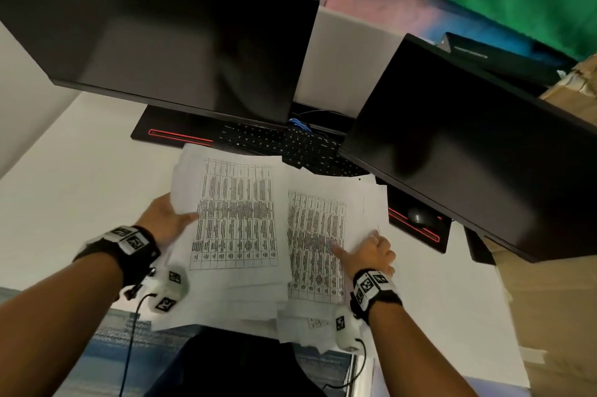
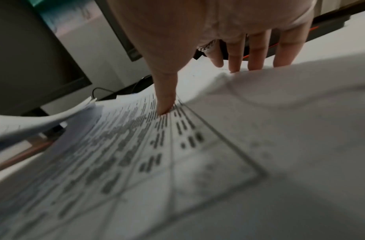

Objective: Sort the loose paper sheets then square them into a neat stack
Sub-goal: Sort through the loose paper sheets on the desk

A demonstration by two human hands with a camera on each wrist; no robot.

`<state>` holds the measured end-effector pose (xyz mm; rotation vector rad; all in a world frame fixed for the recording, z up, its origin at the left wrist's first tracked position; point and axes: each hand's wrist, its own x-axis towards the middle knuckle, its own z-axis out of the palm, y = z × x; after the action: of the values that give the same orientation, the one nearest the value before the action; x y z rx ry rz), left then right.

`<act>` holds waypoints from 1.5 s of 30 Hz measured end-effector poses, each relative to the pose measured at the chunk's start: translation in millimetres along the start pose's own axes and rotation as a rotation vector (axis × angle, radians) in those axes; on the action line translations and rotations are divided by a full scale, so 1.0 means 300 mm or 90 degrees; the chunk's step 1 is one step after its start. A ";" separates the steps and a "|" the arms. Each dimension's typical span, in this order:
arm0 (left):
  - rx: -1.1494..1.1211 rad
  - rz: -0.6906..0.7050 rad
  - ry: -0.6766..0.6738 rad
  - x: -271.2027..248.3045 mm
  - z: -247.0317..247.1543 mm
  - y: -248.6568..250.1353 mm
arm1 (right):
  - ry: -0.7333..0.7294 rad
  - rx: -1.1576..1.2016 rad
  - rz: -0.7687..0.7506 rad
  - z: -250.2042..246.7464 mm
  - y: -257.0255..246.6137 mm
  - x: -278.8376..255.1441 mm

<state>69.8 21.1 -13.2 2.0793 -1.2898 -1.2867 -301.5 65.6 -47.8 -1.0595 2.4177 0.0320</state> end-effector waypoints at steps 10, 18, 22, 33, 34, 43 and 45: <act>-0.046 0.021 -0.028 -0.003 0.018 0.012 | -0.060 0.038 0.041 -0.007 -0.049 0.065; -0.025 0.018 -0.015 0.000 0.011 0.001 | -0.101 -0.025 0.072 -0.016 -0.058 0.093; 0.000 0.020 -0.017 0.002 0.004 -0.005 | -0.083 0.112 0.049 -0.020 -0.075 0.077; -0.011 -0.008 -0.064 0.024 0.012 -0.019 | 0.116 0.221 -0.255 -0.361 -0.173 -0.169; -0.014 -0.006 -0.070 0.030 0.025 -0.017 | 0.162 0.219 -0.287 -0.431 -0.187 -0.197; 0.134 0.064 -0.051 0.043 0.115 0.040 | 0.188 0.509 -0.363 -0.716 -0.169 -0.256; 0.129 0.091 -0.048 0.025 0.124 0.057 | 0.145 0.549 -0.348 -0.673 -0.165 -0.248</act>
<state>30.9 11.1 -24.1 2.0425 -1.6317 -1.2271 -311.4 38.7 171.1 -1.2529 1.8729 -1.2384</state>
